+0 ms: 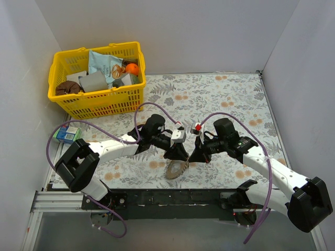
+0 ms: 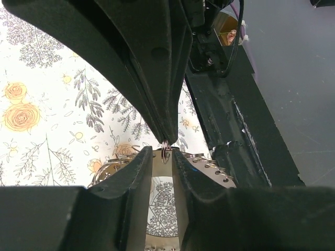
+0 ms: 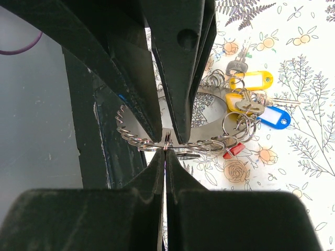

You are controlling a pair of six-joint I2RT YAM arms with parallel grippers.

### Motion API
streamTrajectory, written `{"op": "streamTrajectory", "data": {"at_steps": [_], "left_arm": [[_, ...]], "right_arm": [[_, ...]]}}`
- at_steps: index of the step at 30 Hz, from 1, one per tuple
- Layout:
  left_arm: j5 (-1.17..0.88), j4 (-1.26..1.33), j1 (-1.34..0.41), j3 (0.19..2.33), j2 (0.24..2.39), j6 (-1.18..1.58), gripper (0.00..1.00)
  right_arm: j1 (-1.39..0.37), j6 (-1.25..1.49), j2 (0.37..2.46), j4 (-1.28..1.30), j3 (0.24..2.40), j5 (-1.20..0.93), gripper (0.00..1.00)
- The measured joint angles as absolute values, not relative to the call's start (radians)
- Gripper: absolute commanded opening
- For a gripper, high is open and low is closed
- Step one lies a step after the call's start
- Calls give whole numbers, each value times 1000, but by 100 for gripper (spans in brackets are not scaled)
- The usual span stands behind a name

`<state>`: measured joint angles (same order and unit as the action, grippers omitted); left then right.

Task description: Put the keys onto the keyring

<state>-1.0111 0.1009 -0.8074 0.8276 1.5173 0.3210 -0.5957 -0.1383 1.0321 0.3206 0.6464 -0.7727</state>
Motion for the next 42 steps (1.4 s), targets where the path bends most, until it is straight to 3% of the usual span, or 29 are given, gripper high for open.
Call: {"op": "streamTrajectory", "data": {"at_steps": [4,13,18,24,27,33,39,40,42], "left_arm": [[-1020,115,-807,828,1517,327,22],[-1037,137,-813,828,1518,338,17],[-1036,145,-820,828,1530,341,0],[-1032,152,-824,828,1535,341,0],[-1026,162,-824,824,1535,346,0],[-989,244,-827,767,1516,397,0],[-926,456,-833,595,1478,535,0],[-914,502,-834,563,1473,561,0],[-892,580,-833,505,1460,606,0]], "right_arm": [[-596,-138,1032,320,646,-773,1],[-596,-138,1032,320,646,-772,1],[-596,-135,1031,326,645,-770,1],[-596,-134,1028,336,645,-767,1],[-596,-134,1026,336,645,-761,9],[-596,-105,995,317,643,-733,39],[-596,-64,929,238,630,-710,55],[-596,-58,921,229,625,-705,65],[-596,-52,908,228,622,-690,71]]}}
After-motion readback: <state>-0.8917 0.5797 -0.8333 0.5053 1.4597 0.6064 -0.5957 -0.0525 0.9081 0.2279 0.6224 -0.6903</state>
